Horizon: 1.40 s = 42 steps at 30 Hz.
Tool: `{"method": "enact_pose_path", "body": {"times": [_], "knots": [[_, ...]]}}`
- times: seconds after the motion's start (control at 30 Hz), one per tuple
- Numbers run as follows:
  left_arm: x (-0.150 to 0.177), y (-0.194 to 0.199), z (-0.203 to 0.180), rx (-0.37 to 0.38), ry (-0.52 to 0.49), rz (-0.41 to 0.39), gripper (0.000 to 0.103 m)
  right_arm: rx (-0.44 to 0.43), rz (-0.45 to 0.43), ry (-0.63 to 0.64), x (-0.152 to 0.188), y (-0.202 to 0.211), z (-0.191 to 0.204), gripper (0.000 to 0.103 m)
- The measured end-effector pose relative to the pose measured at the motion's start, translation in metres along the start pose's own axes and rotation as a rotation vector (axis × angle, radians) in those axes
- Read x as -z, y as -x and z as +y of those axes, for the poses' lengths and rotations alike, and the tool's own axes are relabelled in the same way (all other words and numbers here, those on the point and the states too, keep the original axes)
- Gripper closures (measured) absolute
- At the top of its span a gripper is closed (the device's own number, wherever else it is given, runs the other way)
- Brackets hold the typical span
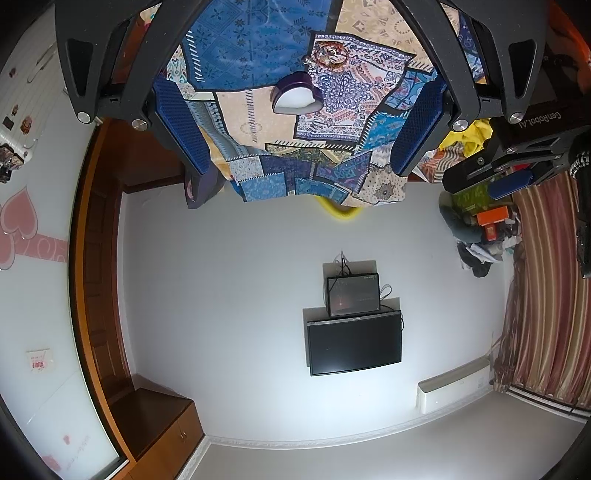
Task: Organize jewelry
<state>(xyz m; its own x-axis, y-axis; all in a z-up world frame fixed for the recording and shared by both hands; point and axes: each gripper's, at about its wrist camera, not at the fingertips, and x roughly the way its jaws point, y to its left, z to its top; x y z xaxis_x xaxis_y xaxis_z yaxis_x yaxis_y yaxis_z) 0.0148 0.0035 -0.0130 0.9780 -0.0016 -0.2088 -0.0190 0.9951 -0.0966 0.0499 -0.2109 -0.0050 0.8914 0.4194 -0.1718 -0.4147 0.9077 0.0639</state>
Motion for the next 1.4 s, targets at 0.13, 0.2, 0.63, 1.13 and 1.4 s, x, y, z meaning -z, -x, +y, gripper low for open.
{"method": "enact_pose_path", "body": {"times": [0.13, 0.2, 0.63, 1.13, 1.4], "knots": [[-0.0017, 0.0001, 0.0002, -0.001, 0.003, 0.002, 0.0, 0.001, 0.003, 0.003, 0.0006, 0.0004, 0.0, 0.006], [-0.0018, -0.0005, 0.0001, -0.001, 0.003, 0.003, 0.0, 0.001, 0.003, 0.003, 0.0006, 0.0003, 0.0001, 0.006], [-0.0019, 0.0, 0.0007, -0.004, 0.003, 0.004, 0.0, 0.0, 0.004, 0.003, -0.0008, -0.0001, 0.0, 0.006], [-0.0024, -0.001, -0.0029, -0.004, -0.004, 0.008, 0.0, 0.002, 0.008, 0.005, 0.0018, 0.0006, 0.0017, 0.006], [-0.0031, -0.0027, -0.0047, 0.0, -0.003, 0.012, 0.0, 0.005, 0.01, -0.001, 0.0023, -0.0002, 0.0005, 0.006]]}}
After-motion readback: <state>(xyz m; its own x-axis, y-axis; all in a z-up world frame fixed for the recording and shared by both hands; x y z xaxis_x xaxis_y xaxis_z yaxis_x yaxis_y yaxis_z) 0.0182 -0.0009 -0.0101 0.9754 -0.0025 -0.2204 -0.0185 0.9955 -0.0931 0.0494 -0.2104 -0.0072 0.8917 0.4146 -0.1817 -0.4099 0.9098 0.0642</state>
